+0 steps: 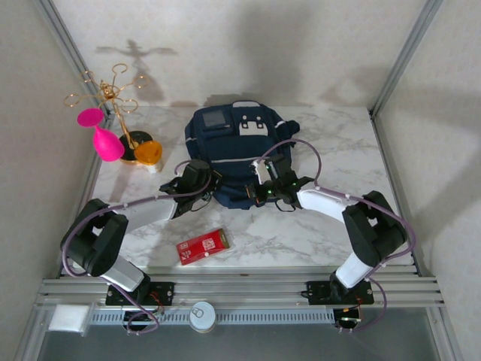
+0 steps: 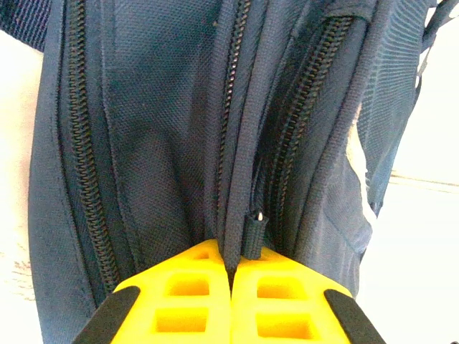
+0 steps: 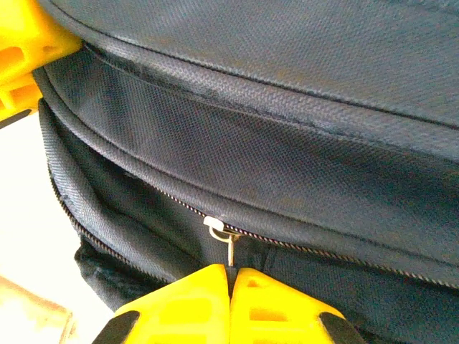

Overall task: Pack the student bag
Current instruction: Zip the student bag at the center of the table.

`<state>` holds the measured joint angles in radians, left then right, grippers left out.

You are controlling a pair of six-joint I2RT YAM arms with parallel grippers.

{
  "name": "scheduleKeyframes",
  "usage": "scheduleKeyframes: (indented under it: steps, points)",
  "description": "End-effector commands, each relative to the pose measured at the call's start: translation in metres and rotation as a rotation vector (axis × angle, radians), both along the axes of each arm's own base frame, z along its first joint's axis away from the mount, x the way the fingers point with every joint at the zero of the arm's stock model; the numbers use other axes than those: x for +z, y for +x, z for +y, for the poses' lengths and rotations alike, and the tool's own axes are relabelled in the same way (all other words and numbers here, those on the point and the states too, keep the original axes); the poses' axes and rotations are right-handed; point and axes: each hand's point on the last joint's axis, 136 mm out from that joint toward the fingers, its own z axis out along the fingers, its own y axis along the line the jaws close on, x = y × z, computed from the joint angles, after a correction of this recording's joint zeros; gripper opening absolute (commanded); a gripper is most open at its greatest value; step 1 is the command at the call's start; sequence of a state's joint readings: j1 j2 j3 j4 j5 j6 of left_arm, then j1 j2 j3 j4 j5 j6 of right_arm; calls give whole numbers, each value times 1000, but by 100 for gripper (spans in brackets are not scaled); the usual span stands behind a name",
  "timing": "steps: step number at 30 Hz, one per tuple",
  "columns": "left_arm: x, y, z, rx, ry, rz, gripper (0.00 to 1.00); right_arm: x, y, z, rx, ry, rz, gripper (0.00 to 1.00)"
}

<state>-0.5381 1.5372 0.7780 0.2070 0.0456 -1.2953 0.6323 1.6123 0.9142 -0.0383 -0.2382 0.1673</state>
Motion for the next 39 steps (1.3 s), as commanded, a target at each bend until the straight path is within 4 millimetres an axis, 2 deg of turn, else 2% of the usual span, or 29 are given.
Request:
scheduleKeyframes:
  steps: [1,7,9,11,12,14,17,21,25,29,33,37,39]
  points:
    - [27,9,27,45,50,-71,0,10,0,-29,-114,-107,-33,0]
    - [25,14,63,9,123,-62,0,6,-13,-68,-226,-257,-18,0]
    - [29,21,76,-5,176,-56,0,7,-21,-63,-212,-286,-12,0]
    - [31,32,80,-54,205,-60,0,11,-34,-32,-146,-266,5,0]
    - [32,36,77,-92,196,-59,0,16,-38,-17,-125,-237,12,0]
    - [39,43,66,-170,180,-76,10,26,-39,12,-108,-136,31,0]
    - [49,34,59,-195,153,-123,28,40,-33,37,-131,2,53,0]
    - [47,1,59,-151,70,-131,44,39,-28,46,-146,10,46,0]
    - [43,-29,28,-121,-83,-114,55,38,-30,54,-122,26,43,0]
    - [53,-36,-9,-94,-169,-130,54,35,-29,50,-134,7,31,0]
    - [44,-30,-38,-66,-206,-105,49,36,-27,49,-141,9,20,0]
    - [26,-25,-51,-49,-214,-54,43,38,-25,49,-147,12,8,0]
    - [19,-23,-49,-18,-194,-42,42,38,-25,49,-144,13,4,0]
